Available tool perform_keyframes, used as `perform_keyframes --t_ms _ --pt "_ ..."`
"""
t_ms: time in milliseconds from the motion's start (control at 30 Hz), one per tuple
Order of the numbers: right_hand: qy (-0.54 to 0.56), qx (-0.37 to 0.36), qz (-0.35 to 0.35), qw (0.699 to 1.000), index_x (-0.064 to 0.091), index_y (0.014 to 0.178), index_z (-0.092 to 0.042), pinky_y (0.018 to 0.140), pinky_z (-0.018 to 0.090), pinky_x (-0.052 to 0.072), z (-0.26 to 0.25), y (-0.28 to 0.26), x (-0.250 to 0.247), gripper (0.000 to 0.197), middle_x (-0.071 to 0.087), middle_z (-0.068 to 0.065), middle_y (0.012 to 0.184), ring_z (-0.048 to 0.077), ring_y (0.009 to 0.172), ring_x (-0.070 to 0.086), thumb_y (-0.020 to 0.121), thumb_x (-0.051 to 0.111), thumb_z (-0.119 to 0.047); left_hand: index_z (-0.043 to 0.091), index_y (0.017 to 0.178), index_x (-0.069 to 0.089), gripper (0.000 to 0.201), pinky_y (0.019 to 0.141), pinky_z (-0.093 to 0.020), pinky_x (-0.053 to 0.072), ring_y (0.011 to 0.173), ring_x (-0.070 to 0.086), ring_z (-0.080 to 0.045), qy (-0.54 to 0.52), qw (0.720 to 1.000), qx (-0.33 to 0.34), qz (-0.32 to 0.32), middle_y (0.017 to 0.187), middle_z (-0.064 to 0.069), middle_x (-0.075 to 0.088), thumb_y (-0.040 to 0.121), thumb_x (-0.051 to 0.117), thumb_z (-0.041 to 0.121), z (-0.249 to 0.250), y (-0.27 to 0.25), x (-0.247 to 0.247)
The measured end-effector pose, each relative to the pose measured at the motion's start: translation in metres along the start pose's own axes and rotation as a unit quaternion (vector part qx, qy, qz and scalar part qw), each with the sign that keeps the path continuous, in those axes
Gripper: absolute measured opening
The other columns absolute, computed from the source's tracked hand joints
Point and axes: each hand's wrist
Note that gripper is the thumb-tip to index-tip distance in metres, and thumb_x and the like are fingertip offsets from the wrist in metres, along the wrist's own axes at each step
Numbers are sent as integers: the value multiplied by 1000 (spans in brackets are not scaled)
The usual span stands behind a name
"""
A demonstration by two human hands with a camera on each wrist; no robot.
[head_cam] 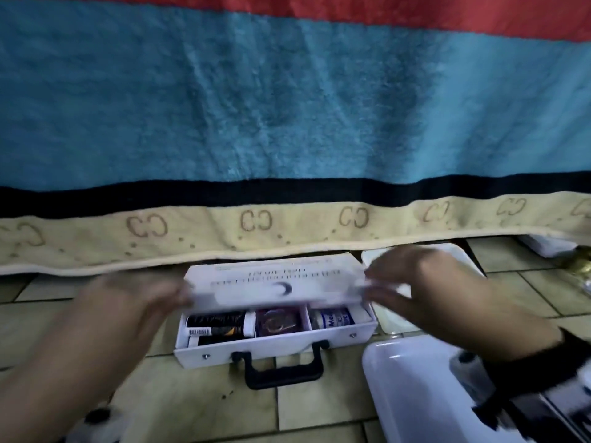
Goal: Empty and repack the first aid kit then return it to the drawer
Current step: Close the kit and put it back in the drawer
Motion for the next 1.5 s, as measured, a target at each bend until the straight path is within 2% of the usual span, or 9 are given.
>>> perform_keyframes --t_ms 133,267,433,600,767,867,1000,1267,1500 --pt "55 65 -132 987 70 88 -28 85 7 38 -3 -23 30 12 65 -16 117 -1 113 55 77 68 -30 48 101 54 28 79 -23 53 101 64 7 -114 987 -14 -109 110 38 61 82 43 65 -12 -29 32" --pt "59 70 -158 983 67 99 -27 97 8 35 -8 -33 46 23 51 -17 136 -3 130 41 77 63 -27 62 91 57 59 97 -13 40 115 35 31 -123 972 -35 -196 117 62 27 39 54 89 -21 -39 32" --pt "11 51 -173 984 57 108 -29 92 17 41 -20 -32 41 30 47 -15 133 7 121 49 78 54 -24 65 86 49 38 80 -14 42 94 59 2 -37 975 -111 -189 112 29 62 67 77 48 -7 -14 31" --pt "-39 43 -216 975 34 137 -30 93 29 43 -33 -25 35 63 46 -6 125 18 109 52 78 50 -18 42 117 60 57 83 -16 37 100 47 0 19 974 -103 -199 99 29 45 64 81 42 -4 0 41" --pt "-94 69 -203 972 55 115 -23 80 32 49 -34 -15 49 42 53 0 105 23 91 57 74 58 -12 33 113 61 52 78 -2 30 111 47 4 -21 977 -77 -198 123 45 27 66 83 31 0 -4 43" --pt "-88 98 -160 978 63 85 -27 75 27 52 -33 -7 56 38 56 -5 79 17 65 58 55 70 -6 35 116 57 50 88 -12 34 130 41 1 4 981 -66 -183 152 24 21 72 79 31 2 -3 45" --pt "-44 117 -145 982 55 99 -19 73 34 48 -36 1 61 35 53 1 98 23 86 57 73 52 5 34 113 51 46 94 -11 34 136 29 7 30 979 -41 -198 150 20 31 74 76 35 1 2 47" --pt "-78 119 -121 982 55 67 -21 43 23 43 -33 3 63 41 58 -3 65 18 50 58 38 81 -12 28 99 60 48 80 -25 52 114 62 -14 64 975 -55 -208 135 4 56 58 84 23 6 -1 46" --pt "-28 130 -104 986 57 78 -19 52 20 43 -32 -8 62 38 60 -4 82 18 61 62 51 83 -17 33 121 42 45 98 -22 35 130 43 -9 133 973 4 -187 151 11 32 82 64 39 22 0 39"
Point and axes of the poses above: each hand's wrist, its own y-axis towards the middle knuckle, its own x-axis out of the palm, z = x × y
